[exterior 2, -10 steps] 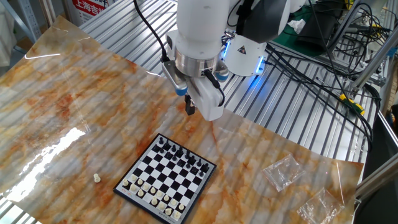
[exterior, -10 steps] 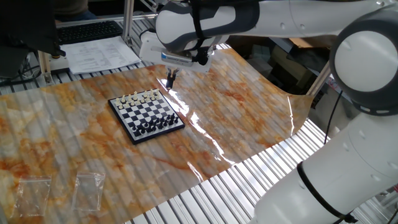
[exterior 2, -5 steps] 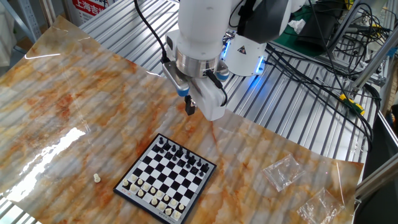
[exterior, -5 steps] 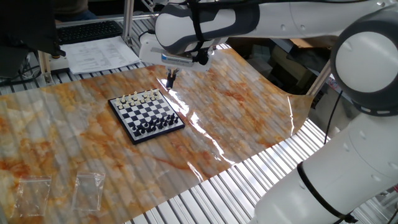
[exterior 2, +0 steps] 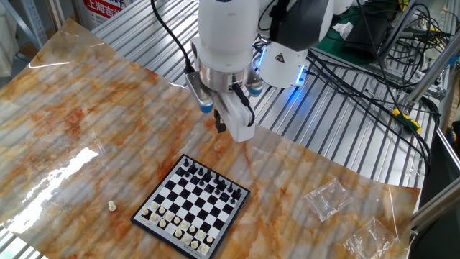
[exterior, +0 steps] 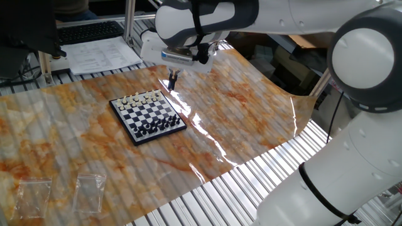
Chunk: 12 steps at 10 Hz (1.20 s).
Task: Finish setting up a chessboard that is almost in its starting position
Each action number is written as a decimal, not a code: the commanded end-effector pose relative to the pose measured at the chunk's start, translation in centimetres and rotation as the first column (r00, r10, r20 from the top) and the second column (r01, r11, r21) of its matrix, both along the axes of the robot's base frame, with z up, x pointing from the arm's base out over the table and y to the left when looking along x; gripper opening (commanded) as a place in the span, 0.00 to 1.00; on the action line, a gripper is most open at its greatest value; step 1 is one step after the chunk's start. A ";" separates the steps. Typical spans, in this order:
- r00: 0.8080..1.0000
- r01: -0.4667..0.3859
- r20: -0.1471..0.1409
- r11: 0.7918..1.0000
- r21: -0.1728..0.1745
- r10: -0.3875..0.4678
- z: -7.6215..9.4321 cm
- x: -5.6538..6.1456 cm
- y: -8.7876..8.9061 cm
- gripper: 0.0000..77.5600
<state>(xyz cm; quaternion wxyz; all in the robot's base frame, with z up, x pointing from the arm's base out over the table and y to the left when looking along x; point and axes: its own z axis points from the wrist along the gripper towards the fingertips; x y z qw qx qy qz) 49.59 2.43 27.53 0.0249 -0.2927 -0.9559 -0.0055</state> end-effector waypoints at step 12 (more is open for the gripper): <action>0.994 -0.102 0.042 0.995 0.001 0.101 -5.8 8.8 -5.6 0.00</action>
